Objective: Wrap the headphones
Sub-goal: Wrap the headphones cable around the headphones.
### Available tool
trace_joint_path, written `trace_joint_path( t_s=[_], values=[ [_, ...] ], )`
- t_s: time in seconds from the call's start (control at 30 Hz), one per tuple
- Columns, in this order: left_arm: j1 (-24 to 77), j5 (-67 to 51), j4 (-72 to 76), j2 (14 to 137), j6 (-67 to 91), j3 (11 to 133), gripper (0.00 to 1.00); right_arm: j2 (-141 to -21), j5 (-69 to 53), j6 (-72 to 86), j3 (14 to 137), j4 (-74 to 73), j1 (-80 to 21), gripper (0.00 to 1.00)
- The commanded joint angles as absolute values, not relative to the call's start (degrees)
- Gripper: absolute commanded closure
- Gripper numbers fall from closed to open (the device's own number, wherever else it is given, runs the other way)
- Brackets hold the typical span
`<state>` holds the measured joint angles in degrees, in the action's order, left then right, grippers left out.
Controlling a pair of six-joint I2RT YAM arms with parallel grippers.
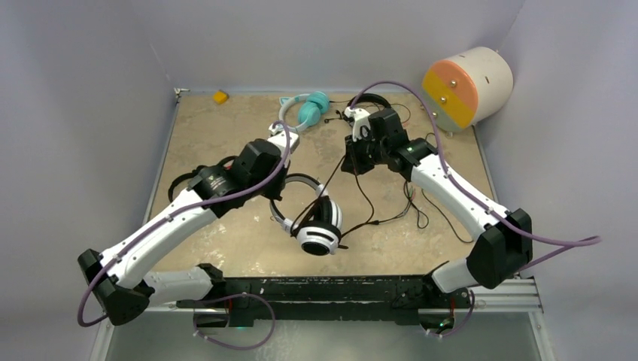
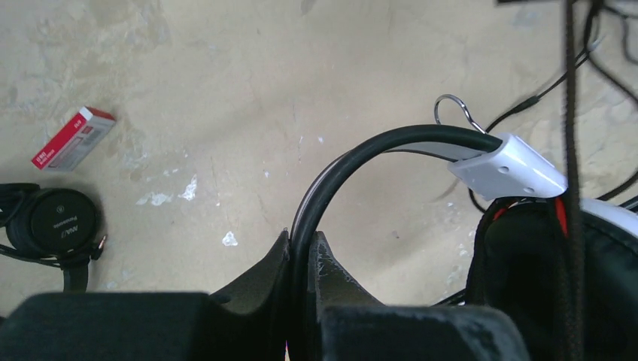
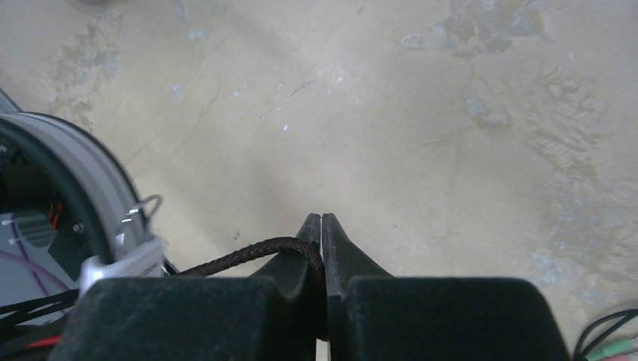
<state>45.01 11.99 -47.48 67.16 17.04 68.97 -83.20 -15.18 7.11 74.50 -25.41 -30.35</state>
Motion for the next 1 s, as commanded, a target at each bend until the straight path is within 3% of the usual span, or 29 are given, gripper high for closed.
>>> trace_joint_path(
  t_s=[0.0, 0.17, 0.4, 0.77, 0.97],
  values=[
    [45.11, 6.87, -47.95, 62.50, 17.72, 75.58, 1.00, -82.79, -19.37, 9.53, 72.23, -18.22, -28.74, 0.97],
    [45.00, 4.62, -48.03, 59.07, 23.20, 79.86, 1.00, -84.01, -25.54, 11.21, 68.22, -11.97, -28.67, 0.96],
    [42.51, 2.95, -45.79, 55.66, 29.95, 82.63, 1.00, -83.89, -37.07, 16.48, 58.16, 8.72, -28.87, 0.87],
    [31.87, -19.49, -44.71, 64.55, 43.83, 96.76, 1.00, -87.22, -34.12, 18.20, 45.82, 29.27, -33.78, 0.81],
    [30.26, -15.10, -52.40, 73.42, 50.67, 110.22, 1.00, -88.89, -31.83, 19.14, 40.81, 35.14, -35.95, 0.72]
  ],
)
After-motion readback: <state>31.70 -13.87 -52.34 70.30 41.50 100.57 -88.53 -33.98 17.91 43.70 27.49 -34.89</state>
